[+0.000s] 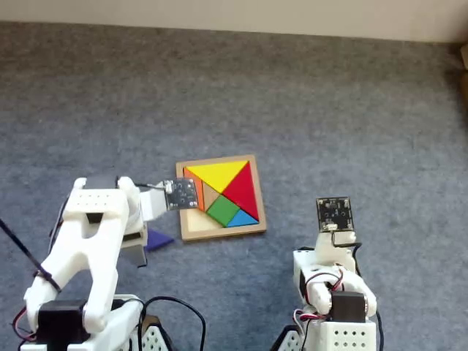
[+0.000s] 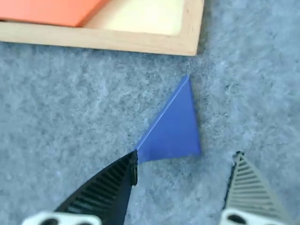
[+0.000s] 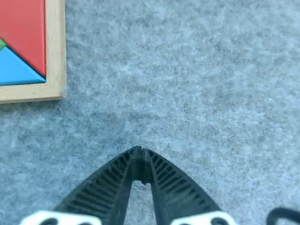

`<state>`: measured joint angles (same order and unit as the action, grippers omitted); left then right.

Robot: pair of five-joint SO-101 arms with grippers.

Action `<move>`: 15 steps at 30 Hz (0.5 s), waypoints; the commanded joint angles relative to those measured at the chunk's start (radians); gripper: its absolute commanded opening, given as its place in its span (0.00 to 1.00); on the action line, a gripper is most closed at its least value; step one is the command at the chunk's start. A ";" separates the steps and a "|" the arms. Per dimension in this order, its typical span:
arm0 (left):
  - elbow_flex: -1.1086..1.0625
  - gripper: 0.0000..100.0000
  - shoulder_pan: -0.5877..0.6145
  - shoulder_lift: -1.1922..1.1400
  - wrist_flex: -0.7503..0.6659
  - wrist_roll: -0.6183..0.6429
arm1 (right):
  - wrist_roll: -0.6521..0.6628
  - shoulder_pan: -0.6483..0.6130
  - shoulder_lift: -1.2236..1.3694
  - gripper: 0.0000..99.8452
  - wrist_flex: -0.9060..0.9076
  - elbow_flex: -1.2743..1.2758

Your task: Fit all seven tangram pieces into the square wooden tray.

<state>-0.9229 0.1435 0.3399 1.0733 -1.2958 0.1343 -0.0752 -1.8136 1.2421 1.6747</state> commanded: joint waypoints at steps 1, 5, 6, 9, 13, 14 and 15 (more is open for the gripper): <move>-0.042 0.31 0.004 0.028 -0.089 -0.150 | -0.002 0.008 -0.016 0.01 0.005 0.150; -0.096 0.31 -0.002 0.028 -0.180 -0.178 | -0.002 0.008 -0.016 0.01 0.005 0.150; -0.107 0.31 -0.002 0.027 -0.207 -0.178 | -0.002 0.008 -0.016 0.01 0.005 0.150; -0.137 0.31 -0.007 0.027 -0.276 -0.180 | -0.002 0.008 -0.016 0.01 0.005 0.150; -0.151 0.28 -0.008 0.027 -0.308 -0.181 | -0.002 0.008 -0.016 0.01 0.005 0.150; -0.151 0.26 -0.008 0.027 -0.310 -0.181 | -0.002 0.008 -0.016 0.01 0.005 0.150; -0.151 0.25 -0.008 0.027 -0.310 -0.180 | -0.002 0.008 -0.016 0.01 0.005 0.150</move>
<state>-1.0748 0.1419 0.3537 0.8124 -1.3080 0.1343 -0.0752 -1.8136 1.2421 1.6747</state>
